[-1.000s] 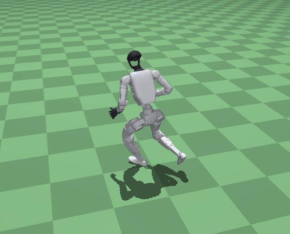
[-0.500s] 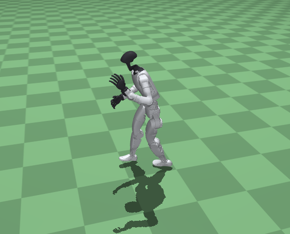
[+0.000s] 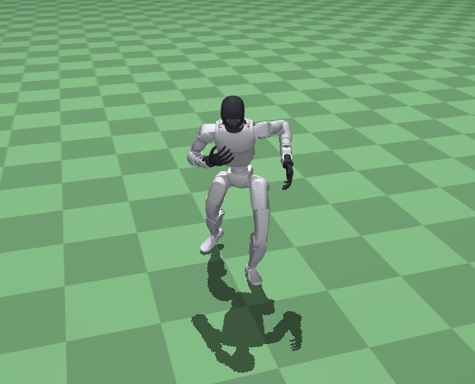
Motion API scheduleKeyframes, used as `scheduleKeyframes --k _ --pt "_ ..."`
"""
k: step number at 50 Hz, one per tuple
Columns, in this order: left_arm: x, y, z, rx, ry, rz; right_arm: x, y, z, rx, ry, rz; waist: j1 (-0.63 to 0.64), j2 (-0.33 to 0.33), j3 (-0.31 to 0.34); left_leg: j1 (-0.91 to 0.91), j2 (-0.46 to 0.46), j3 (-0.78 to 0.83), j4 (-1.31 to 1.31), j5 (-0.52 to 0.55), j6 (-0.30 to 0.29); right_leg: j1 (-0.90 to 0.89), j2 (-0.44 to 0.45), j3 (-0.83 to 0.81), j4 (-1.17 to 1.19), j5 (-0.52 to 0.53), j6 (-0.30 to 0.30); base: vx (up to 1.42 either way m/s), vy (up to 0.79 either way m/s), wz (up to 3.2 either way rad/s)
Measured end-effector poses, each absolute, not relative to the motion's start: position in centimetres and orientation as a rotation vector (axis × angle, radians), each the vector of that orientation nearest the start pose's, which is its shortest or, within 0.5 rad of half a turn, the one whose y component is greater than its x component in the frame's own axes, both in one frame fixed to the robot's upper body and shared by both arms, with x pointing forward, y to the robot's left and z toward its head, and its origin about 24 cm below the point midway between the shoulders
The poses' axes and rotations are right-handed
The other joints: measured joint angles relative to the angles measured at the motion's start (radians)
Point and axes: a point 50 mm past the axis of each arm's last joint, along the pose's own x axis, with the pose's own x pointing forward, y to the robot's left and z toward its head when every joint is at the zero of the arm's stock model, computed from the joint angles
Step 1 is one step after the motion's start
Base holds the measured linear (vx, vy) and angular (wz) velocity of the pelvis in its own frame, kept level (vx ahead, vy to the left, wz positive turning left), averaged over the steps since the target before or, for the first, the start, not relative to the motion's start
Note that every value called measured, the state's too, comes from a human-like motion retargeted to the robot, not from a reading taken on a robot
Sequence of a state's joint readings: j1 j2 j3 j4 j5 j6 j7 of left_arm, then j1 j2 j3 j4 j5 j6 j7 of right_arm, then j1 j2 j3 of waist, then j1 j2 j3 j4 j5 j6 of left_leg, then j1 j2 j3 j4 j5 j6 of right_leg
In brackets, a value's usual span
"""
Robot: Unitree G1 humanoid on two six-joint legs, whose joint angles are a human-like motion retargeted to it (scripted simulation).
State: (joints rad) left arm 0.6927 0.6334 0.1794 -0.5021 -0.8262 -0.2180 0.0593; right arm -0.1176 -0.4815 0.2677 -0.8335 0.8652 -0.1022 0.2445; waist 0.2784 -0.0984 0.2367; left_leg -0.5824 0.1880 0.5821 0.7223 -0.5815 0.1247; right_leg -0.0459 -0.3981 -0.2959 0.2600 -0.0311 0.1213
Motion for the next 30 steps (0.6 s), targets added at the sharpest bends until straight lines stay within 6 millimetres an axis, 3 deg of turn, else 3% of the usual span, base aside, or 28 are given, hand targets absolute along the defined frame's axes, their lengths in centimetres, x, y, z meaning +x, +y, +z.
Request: scheduleKeyframes --k 1,2,3,4,5,6,7,8,10,12,15,16,17,18,19,20,23,25,27,28,30 --pt "13.4 26.6 9.6 -0.171 -0.072 0.134 17.1 -10.0 22.1 0.490 -0.705 1.004 0.010 -0.022 0.016 0.020 -0.020 0.026 -0.117 0.025 -0.011 0.032 -0.006 0.010 -0.008 0.033 0.010 0.88 0.36 1.59" --pt "14.1 26.6 9.4 -0.181 -0.100 0.156 17.5 -9.6 21.6 0.424 -0.703 0.953 0.019 -0.041 0.038 0.039 -0.041 0.041 -0.213 0.056 -0.017 0.062 -0.010 0.019 -0.003 0.057 0.014 0.90 0.35 1.63" --pt "15.2 26.5 9.5 -0.169 -0.148 0.181 18.2 -9.6 21.5 0.056 -0.819 0.779 0.026 -0.057 0.068 0.056 -0.061 0.033 -0.267 0.099 -0.014 0.089 -0.011 0.027 0.027 0.063 0.005 0.95 0.32 1.61" --pt "16.2 26.1 9.2 -0.183 -0.176 0.206 18.7 -9.4 20.6 -0.017 -0.798 0.740 0.028 -0.063 0.088 0.054 -0.055 0.015 -0.217 0.083 -0.007 0.091 -0.012 0.039 0.113 0.052 -0.001 1.01 0.28 1.58" --pt "17.4 25.4 8.7 -0.210 -0.193 0.228 19.1 -9.1 19.2 0.054 -0.703 0.764 0.029 -0.064 0.104 0.042 -0.035 -0.008 -0.117 0.038 0.003 0.080 -0.013 0.054 0.227 0.032 -0.004 0.96 0.28 2.00" --pt "19.3 24.1 8.3 -0.274 -0.210 0.230 20.0 -8.5 17.0 0.377 -0.493 0.823 -0.005 -0.060 0.131 0.064 -0.077 -0.060 -0.116 -0.004 0.026 0.077 0.000 0.071 0.313 0.003 -0.027 0.89 0.28 2.41" --pt "21.3 22.7 8.3 -0.327 -0.230 0.226 20.8 -8.2 14.8 0.582 -0.339 0.804 -0.038 -0.060 0.153 0.081 -0.114 -0.107 -0.101 -0.047 0.048 0.061 0.015 0.097 0.414 -0.035 -0.042 0.83 0.25 2.76" --pt "23.1 21.4 8.8 -0.358 -0.260 0.225 21.8 -8.9 12.8 0.531 -0.274 0.665 -0.069 -0.071 0.163 0.086 -0.138 -0.145 -0.057 -0.090 0.069 0.019 0.035 0.139 0.544 -0.094 -0.042 0.89 0.15 2.64" --pt "26.5 18.6 12.0 -0.489 -0.364 0.207 22.7 -11.1 8.7 0.305 -0.170 0.373 -0.138 -0.092 0.166 0.088 -0.186 -0.216 0.008 -0.145 0.105 -0.094 0.066 0.194 0.778 -0.204 -0.049 0.93 0.06 2.54" --pt "28.5 15.4 17.8 -0.497 -0.558 0.076 21.5 -13.7 6.5 0.187 -0.108 0.223 -0.220 -0.080 0.156 0.117 -0.219 -0.287 0.013 -0.169 0.112 -0.205 0.069 0.182 0.917 -0.275 -0.069 1.00 -0.01 2.27" --pt "27.4 11.4 27.4 -0.522 -0.914 -0.187 18.1 -17.6 5.9 0.219 -0.049 0.218 -0.334 -0.017 0.143 0.242 -0.208 -0.376 -0.091 -0.153 0.082 -0.327 0.080 0.118 0.940 -0.367 -0.107 1.09 -0.10 1.55" --pt "25.6 10.2 30.0 -0.911 -0.929 -0.337 17.4 -18.9 6.1 0.202 -0.027 0.199 -0.370 0.012 0.139 0.296 -0.192 -0.393 -0.152 -0.120 0.065 -0.354 0.080 0.082 0.888 -0.383 -0.111 1.14 -0.17 0.99" --pt "24.4 9.7 32.1 -1.016 -0.982 -0.427 16.6 -20.2 6.5 0.156 -0.011 0.202 -0.407 0.043 0.131 0.347 -0.172 -0.408 -0.209 -0.083 0.046 -0.375 0.084 0.040 0.822 -0.396 -0.113 1.17 -0.22 0.82" --pt "24.0 9.9 33.9 -0.565 -1.212 -0.334 15.8 -21.7 7.3 0.053 -0.002 0.249 -0.444 0.077 0.116 0.393 -0.143 -0.423 -0.258 -0.038 0.020 -0.385 0.095 -0.012 0.728 -0.400 -0.110 1.19 -0.28 0.78" --pt "23.3 9.9 35.2 -0.391 -1.321 -0.291 15.4 -22.6 7.8 -0.022 0.013 0.277 -0.477 0.104 0.101 0.431 -0.121 -0.434 -0.296 0.016 -0.004 -0.393 0.106 -0.057 0.617 -0.400 -0.096 1.20 -0.32 0.72" --pt "22.3 9.7 36.0 -0.358 -1.392 -0.290 15.1 -23.4 8.1 -0.083 0.030 0.293 -0.507 0.128 0.088 0.465 -0.101 -0.444 -0.328 0.073 -0.027 -0.399 0.117 -0.097 0.496 -0.397 -0.077 1.22 -0.35 0.68" --pt "20.4 10.6 36.5 -0.313 -1.523 -0.248 15.2 -24.4 8.3 -0.165 0.065 0.328 -0.578 0.190 0.062 0.543 -0.070 -0.469 -0.341 0.248 -0.106 -0.413 0.140 -0.144 0.136 -0.329 -0.006 1.28 -0.39 0.64" --pt "19.8 11.9 35.9 -0.217 -1.597 -0.123 16.3 -24.3 8.3 -0.233 0.031 0.328 -0.593 0.217 0.100 0.632 -0.064 -0.484 -0.359 0.350 -0.113 -0.369 0.179 -0.100 -0.093 -0.198 0.034 1.24 -0.46 0.05" --pt "20.1 13.4 33.5 -0.133 -1.543 -0.021 18.3 -23.6 8.2 -0.275 -0.021 0.337 -0.588 0.238 0.132 0.610 -0.030 -0.494 -0.156 0.382 -0.107 -0.404 0.183 -0.048 0.076 -0.221 -0.005 1.24 -0.44 -0.59" --pt "20.9 14.2 32.2 -0.098 -1.473 0.031 19.7 -23.0 8.2 -0.259 -0.052 0.322 -0.571 0.254 0.178 0.608 -0.023 -0.519 -0.060 0.390 -0.081 -0.365 0.212 -0.029 0.110 -0.261 -0.043 1.20 -0.44 -0.93" --pt "23.3 15.8 27.6 -0.055 -1.202 0.106 22.4 -21.4 8.5 -0.176 -0.109 0.298 -0.519 0.276 0.222 0.539 -0.028 -0.575 0.212 0.341 -0.063 -0.341 0.242 0.001 0.274 -0.400 -0.097 1.23 -0.39 -1.00"
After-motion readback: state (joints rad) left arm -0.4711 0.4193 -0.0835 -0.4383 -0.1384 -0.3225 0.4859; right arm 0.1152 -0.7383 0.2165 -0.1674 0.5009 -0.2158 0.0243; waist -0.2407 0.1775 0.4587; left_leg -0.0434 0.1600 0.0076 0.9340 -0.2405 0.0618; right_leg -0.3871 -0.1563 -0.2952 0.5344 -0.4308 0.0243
